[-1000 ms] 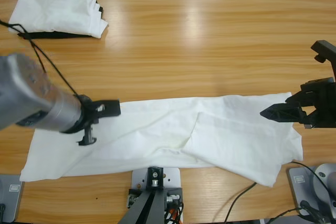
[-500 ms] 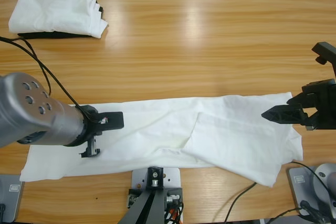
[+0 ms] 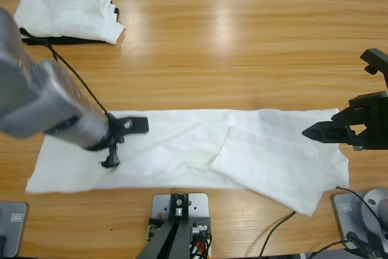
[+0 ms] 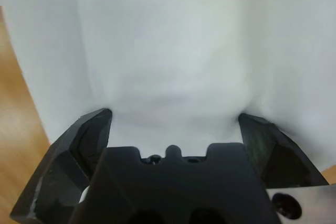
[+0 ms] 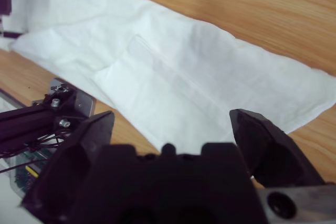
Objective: Fold clothes
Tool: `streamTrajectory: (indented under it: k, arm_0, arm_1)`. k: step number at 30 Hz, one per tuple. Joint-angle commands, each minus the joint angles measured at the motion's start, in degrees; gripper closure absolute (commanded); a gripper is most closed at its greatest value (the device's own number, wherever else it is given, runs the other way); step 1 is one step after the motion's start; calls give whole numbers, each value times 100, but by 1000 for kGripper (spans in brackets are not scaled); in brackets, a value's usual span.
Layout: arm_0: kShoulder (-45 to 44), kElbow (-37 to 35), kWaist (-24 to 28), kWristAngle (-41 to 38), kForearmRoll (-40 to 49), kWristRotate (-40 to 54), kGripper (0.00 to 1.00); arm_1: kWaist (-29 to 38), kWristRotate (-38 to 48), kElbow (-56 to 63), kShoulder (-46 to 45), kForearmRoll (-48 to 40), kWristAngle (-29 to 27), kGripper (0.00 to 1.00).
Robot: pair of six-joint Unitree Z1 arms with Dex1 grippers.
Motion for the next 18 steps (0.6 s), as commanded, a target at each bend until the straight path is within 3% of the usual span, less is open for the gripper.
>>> streamTrajectory:
  k: [1,6,9,15,18]
  arm_0:
    - [994,-237,1190,171,123,182,87]
    - [1066,-332,1496,171,195,194,87]
    - [1060,-329,1508,162,202,212,87]
    - [1039,-322,1508,162,234,221,87]
    - [1006,-304,1508,162,262,221,87]
  arm_1:
    - [49,47,10,250,67,-93,111]
    - [106,58,-221,874,211,-134,81]
    - [303,615,-210,1204,265,-439,82]
    - [304,1459,340,1754,-591,111,177]
    - [304,1918,447,2136,-933,269,179]
